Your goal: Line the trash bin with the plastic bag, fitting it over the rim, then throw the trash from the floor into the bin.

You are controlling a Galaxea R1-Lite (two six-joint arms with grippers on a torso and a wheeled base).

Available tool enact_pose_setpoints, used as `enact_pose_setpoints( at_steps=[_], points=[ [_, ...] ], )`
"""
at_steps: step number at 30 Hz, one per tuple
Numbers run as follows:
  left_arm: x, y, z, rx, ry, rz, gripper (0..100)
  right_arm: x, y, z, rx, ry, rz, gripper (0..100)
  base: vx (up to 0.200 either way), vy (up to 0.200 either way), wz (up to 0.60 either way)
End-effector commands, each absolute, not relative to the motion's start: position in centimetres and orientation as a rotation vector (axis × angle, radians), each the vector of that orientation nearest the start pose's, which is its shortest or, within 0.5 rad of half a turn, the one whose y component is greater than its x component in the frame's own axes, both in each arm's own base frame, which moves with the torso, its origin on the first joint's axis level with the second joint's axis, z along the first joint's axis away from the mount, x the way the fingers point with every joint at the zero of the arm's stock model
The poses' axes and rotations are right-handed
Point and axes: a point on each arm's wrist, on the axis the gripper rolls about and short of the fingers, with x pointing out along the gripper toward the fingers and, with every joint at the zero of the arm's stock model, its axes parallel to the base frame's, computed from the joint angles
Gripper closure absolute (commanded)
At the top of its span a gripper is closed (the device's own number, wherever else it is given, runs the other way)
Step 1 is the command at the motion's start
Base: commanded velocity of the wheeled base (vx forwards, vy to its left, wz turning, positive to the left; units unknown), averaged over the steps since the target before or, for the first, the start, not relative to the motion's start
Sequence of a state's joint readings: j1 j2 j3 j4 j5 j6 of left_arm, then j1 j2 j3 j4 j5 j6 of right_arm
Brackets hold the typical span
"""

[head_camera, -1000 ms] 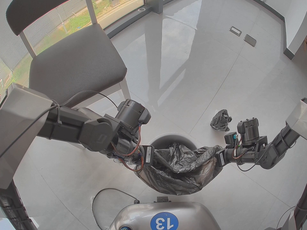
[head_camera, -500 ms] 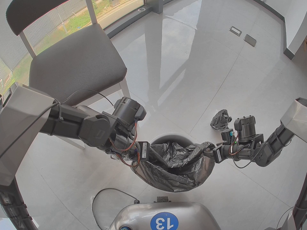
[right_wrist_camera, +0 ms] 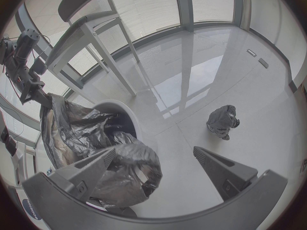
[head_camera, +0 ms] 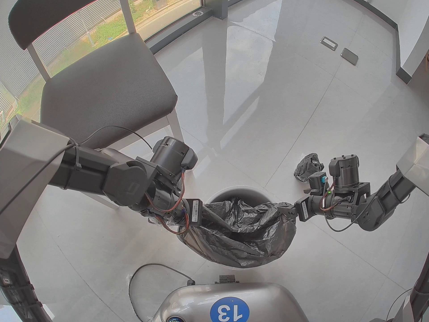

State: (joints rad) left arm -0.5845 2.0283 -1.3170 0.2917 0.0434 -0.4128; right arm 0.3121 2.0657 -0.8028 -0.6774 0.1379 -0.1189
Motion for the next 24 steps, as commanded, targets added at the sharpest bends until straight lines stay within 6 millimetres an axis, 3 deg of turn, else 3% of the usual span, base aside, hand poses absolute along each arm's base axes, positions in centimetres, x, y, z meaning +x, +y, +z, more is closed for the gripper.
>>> enact_pose_setpoints(
  at_steps=[1,4,5,12,19,24],
  points=[
    [30.9,-20.4,12.4,-0.055,1.045,-0.286,100,33.3,11.4,7.1,-0.166,0.537,0.480,0,0.000,0.000,0.00],
    [31.0,-20.4,12.2,-0.057,1.040,-0.283,100,33.2,11.7,7.4,-0.168,0.527,0.489,0,0.000,0.000,0.00],
    [31.1,-20.3,12.1,-0.059,1.040,-0.280,0,33.2,11.7,7.4,-0.168,0.527,0.490,0,0.000,0.000,0.00],
    [31.0,-19.9,11.7,-0.045,1.048,-0.259,0,33.4,12.6,7.8,-0.180,0.505,0.513,0,0.000,0.000,0.00],
    [30.8,-19.8,11.9,-0.038,1.041,-0.247,0,32.7,14.8,8.0,-0.220,0.484,0.582,0,0.000,0.000,0.00],
    [29.3,-20.9,13.9,-0.026,0.984,-0.292,0,32.9,16.3,7.7,-0.409,0.405,0.704,0,0.000,0.000,0.00]
  ],
)
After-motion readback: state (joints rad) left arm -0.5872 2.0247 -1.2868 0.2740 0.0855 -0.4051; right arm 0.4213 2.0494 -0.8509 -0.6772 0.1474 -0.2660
